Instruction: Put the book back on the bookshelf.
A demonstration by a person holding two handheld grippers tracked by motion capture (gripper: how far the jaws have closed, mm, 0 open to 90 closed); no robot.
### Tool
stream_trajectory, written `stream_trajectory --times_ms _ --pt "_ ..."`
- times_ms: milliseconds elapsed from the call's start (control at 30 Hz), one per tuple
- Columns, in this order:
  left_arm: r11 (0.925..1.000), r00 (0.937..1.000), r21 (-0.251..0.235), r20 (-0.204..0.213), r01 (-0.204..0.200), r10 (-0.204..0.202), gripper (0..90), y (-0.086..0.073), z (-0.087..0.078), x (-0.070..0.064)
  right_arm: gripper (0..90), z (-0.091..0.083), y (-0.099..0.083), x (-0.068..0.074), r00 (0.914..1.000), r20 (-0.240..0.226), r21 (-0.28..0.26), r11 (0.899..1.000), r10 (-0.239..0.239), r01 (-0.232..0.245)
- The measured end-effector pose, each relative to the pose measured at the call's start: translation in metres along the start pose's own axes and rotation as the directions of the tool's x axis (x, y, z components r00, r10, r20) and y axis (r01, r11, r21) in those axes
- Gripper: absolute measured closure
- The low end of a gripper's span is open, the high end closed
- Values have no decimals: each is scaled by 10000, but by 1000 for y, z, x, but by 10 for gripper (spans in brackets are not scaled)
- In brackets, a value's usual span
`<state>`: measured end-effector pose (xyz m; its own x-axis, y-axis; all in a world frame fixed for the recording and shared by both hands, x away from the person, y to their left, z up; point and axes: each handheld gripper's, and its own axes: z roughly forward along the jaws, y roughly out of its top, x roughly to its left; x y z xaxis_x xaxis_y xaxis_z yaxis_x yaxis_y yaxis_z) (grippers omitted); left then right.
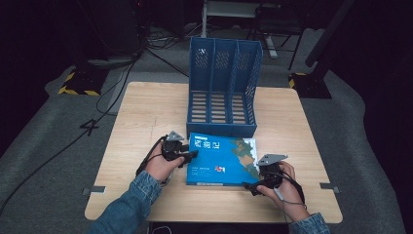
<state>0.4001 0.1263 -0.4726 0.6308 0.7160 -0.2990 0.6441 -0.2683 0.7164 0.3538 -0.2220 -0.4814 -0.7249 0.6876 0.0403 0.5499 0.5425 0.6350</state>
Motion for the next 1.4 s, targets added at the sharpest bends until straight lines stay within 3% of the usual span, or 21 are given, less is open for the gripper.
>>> stream_trajectory --times_ms 33,67,133,167,233,433,667,800,833,933,1000,1133,1300,1400 --pt "9994 9982 286 558 195 -210 595 -1 -1 -2 10 0 0 0 10000 4 -8 10000 -22 22" --pt "9994 9982 286 558 195 -210 594 -1 -1 -2 10 0 0 0 10000 4 -8 10000 -22 22" --pt "9956 9906 900 1320 253 -371 605 -4 -1 -8 17 -1 0 1 10000 16 -23 10000 -54 54" --pt "9956 9930 932 1184 -99 -12 598 -6 1 -13 20 -1 0 1 10000 18 -17 10000 -75 75" --pt "9951 9939 965 1101 -198 91 609 -5 1 -14 21 -1 0 1 10000 22 -10 10000 -95 95" --pt "9957 9911 901 1287 234 -349 700 -7 0 -9 39 -2 0 1 10000 -10 -1 10000 -91 91" --pt "9965 9903 830 1381 24 -139 829 -4 -7 -14 52 -3 0 2 10000 29 28 10000 -90 90" --pt "9971 9868 760 1603 104 -225 862 -2 -10 -15 165 -10 2 4 9994 186 222 9993 -300 296" --pt "9971 9878 756 1549 70 -187 862 -2 -10 -16 222 -15 3 4 9989 158 163 9989 -436 433" --pt "9969 9876 790 1563 -5 -118 864 1 -13 -19 165 -25 5 7 9983 303 -2 9987 -504 504" --pt "9971 9848 756 1724 63 -193 865 5 -16 -20 182 -30 6 11 9978 297 -295 9977 -598 607" --pt "9970 9836 770 1797 35 -173 865 12 -21 -24 177 -25 11 19 9966 40 -708 9941 -819 820" --pt "9969 9758 765 2163 154 -317 865 25 -26 -31 169 -19 17 26 9938 -7 -957 9892 -1116 1111" --pt "9960 9753 890 2196 41 -236 866 35 -27 -39 165 -15 28 34 9892 -59 -1334 9805 -1467 1446"
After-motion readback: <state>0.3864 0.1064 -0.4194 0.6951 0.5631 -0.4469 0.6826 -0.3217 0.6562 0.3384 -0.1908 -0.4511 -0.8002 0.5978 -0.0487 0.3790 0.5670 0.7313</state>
